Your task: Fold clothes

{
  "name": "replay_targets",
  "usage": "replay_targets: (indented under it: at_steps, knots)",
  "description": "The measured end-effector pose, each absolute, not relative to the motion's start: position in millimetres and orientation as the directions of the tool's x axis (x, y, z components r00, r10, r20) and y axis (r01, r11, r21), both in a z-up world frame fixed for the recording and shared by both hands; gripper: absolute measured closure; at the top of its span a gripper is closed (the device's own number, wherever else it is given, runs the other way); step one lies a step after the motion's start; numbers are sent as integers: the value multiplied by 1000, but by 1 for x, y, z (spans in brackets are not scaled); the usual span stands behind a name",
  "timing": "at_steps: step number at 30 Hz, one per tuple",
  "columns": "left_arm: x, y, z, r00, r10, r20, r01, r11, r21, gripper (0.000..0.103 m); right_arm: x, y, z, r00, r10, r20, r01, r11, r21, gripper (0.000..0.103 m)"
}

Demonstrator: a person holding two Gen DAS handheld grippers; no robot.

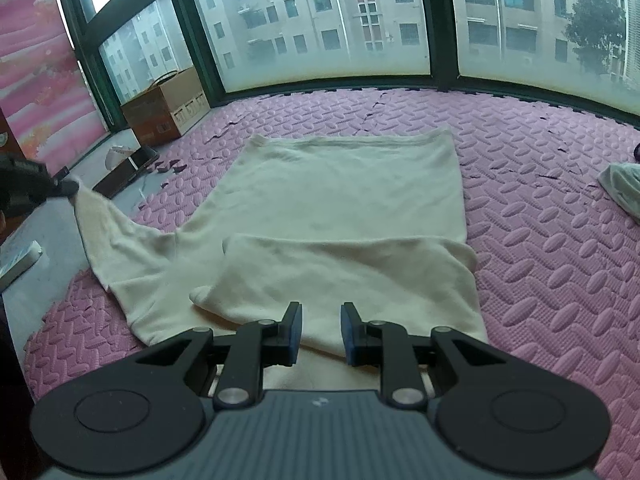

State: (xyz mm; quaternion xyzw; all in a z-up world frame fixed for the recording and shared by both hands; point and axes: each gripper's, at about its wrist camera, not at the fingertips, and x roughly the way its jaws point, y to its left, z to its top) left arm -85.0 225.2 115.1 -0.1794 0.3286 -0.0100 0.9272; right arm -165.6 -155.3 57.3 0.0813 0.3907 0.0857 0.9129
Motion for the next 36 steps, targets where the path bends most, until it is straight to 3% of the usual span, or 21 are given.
replay_targets:
  at_steps: [12, 16, 29, 36]
  knots:
    - [-93, 76, 153, 694, -540, -477, 326, 826, -460, 101, -172, -172, 60, 696, 200, -690, -53, 972, 228, 82]
    - [-100, 43, 152, 656, -590, -470, 399, 800, -448, 101, -172, -177, 62, 705, 197, -681, -44, 971, 236, 82]
    - [-108, 105, 162, 744, -513, -428, 314, 834, -454, 101, -151, -101, 66, 692, 341, -637, -288, 939, 189, 82]
    - [-114, 151, 175, 806, -456, -376, 262, 846, -465, 101, -135, -76, 52, 650, 313, -693, -280, 946, 165, 82]
